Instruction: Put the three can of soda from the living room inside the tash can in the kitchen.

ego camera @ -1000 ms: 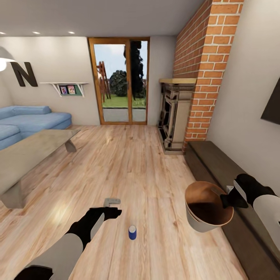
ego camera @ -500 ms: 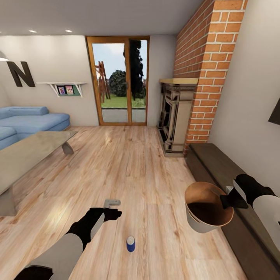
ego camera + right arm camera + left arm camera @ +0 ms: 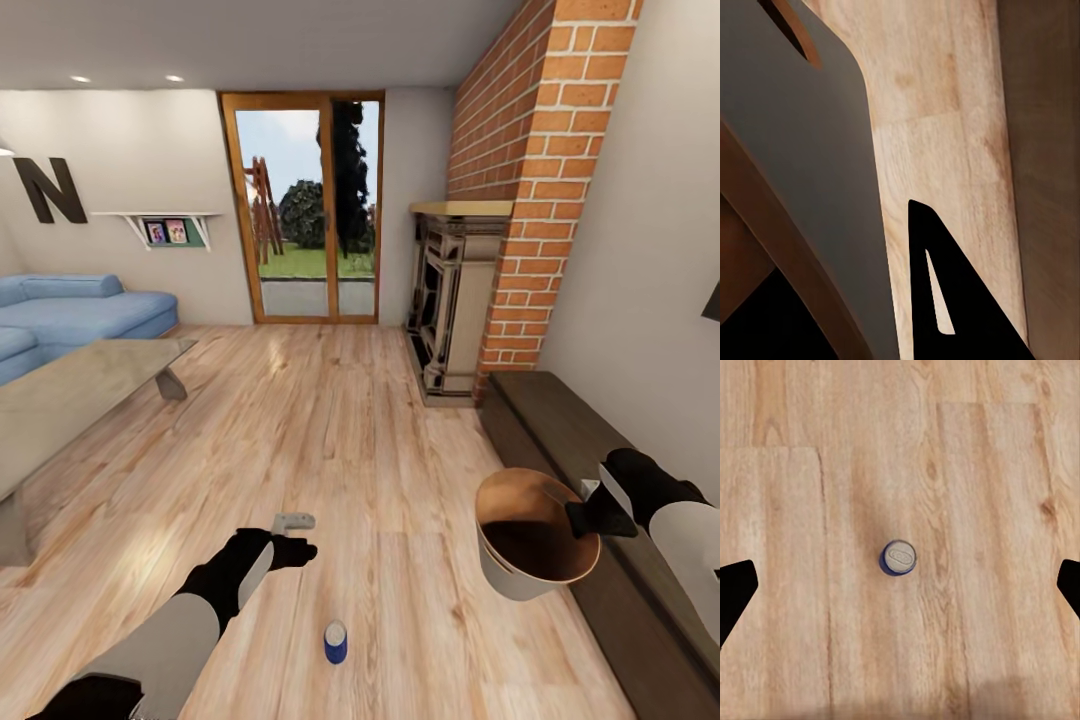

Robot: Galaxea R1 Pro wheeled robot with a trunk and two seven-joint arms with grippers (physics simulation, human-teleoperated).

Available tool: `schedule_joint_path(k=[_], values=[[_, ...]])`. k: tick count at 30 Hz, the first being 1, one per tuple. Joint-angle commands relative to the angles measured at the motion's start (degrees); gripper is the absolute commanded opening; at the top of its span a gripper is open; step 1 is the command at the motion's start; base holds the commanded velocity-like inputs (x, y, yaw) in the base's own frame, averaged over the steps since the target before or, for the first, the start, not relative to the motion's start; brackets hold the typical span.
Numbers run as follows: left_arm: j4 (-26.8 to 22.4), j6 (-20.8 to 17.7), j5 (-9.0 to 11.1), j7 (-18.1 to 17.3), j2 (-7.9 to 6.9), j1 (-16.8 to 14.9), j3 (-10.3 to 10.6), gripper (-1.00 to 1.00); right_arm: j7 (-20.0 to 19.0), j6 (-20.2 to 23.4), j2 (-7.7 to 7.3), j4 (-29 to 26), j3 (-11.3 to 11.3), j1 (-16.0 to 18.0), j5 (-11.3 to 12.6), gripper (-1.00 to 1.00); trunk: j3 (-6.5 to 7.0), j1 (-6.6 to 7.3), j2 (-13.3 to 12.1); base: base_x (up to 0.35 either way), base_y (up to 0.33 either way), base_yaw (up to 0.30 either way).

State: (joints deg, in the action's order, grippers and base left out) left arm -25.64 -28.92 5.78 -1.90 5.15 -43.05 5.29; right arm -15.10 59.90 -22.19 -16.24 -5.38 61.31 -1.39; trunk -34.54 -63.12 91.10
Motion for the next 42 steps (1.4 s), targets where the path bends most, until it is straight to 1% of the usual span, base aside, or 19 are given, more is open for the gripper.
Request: schedule_joint_path(k=[1,18,26,29,31,36,41,42], values=[[0.0,0.0,0.0,0.0,0.01,0.0,0.0,1.00,-0.1,0.1,0.01,0.0,0.3,0.0,1.2,-1.00,0.01,0.00,0.0,0.206,0.000,0.000],[-0.5,-0.3,-0.1,0.0,0.02,-0.1,0.0,1.00,-0.1,0.1,0.14,0.0,0.2,0.0,1.1,-1.00,0.01,0.00,0.0,0.289,0.000,0.000],[-0.6,-0.3,-0.1,0.0,0.22,-0.1,0.0,1.00,-0.1,0.1,0.05,0.0,0.2,0.0,1.1,-1.00,0.01,0.00,0.0,0.042,0.000,0.000],[-0.6,-0.3,-0.1,0.0,0.57,-0.1,0.0,1.00,-0.1,0.1,0.09,0.0,0.2,0.0,1.1,-1.00,0.01,0.00,0.0,0.007,0.000,0.000],[-0.6,-0.3,-0.1,0.0,1.13,-0.1,0.0,1.00,-0.1,0.1,0.08,-0.2,0.2,-0.1,1.1,-1.00,-0.35,-0.44,0.8,0.003,0.000,0.000],[-0.6,-0.3,0.0,0.0,1.80,-0.1,0.0,1.00,-0.1,0.1,-0.12,-0.3,0.4,-0.1,1.1,-1.00,-1.28,-1.54,2.8,0.001,0.000,0.000],[-0.6,-0.3,0.1,0.0,2.11,-0.2,0.0,1.00,-0.1,0.1,-0.25,-0.4,0.5,0.1,1.2,-1.00,-2.43,-2.63,4.8,0.000,0.000,0.000],[-0.4,-0.3,0.2,0.1,2.15,-1.5,0.0,1.00,-0.1,0.1,-0.23,-0.4,0.5,0.3,1.2,-1.00,-2.68,-2.85,5.2,0.000,0.000,0.000]])
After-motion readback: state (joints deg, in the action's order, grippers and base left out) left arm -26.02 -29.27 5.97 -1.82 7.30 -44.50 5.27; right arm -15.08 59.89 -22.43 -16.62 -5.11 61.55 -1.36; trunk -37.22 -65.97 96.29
